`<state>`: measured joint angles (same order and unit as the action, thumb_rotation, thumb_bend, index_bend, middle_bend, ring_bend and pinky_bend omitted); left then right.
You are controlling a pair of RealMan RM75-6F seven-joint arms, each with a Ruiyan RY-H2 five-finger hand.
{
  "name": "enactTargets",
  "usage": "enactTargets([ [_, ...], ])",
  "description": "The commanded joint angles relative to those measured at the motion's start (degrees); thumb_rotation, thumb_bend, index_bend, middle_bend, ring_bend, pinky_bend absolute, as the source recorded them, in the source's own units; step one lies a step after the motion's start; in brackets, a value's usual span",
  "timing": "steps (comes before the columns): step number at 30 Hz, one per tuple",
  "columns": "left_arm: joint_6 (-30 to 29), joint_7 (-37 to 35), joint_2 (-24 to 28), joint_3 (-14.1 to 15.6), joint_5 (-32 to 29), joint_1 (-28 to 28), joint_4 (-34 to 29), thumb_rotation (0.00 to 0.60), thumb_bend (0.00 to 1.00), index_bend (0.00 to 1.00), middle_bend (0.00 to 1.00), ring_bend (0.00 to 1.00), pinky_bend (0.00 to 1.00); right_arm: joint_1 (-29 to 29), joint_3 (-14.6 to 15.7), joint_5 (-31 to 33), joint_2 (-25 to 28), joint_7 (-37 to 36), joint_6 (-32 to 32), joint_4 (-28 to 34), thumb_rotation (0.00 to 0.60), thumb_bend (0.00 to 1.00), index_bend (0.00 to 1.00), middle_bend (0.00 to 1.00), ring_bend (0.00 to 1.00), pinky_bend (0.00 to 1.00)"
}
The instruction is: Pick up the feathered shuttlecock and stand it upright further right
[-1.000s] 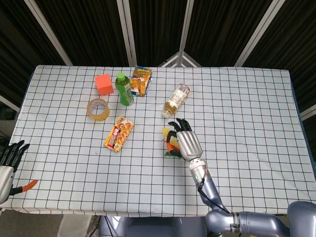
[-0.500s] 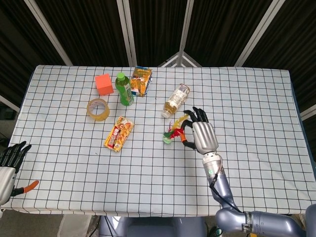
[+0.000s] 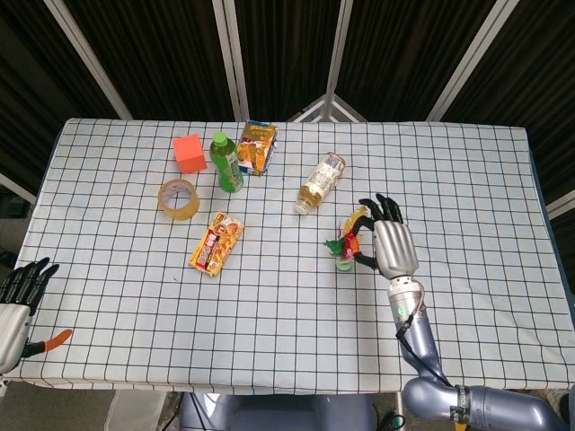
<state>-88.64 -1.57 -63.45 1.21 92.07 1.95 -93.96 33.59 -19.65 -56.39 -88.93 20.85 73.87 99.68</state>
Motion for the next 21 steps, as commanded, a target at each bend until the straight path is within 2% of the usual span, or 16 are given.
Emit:
enactTargets([
  [1,0.0,0.1,0.0,0.0,0.0,0.0,-0.1,0.6,0.12,0.0,0.0,0.0,0.0,-0.5,-0.1,0.5,0.6,-0.7,0.0,-0.7,0.6,0.56,0.66,0.2,0.0,0.0],
  [21,0.1,1.0,-0.4,0.1,0.1,0.0,-0.1,0.6,0.12,0.0,0.0,0.0,0.0,-2.9,-0.3,1.3,3.9,-3.6,0.9,-0.2,0.6,0.56,0.66,0.2,0.0,0.0],
])
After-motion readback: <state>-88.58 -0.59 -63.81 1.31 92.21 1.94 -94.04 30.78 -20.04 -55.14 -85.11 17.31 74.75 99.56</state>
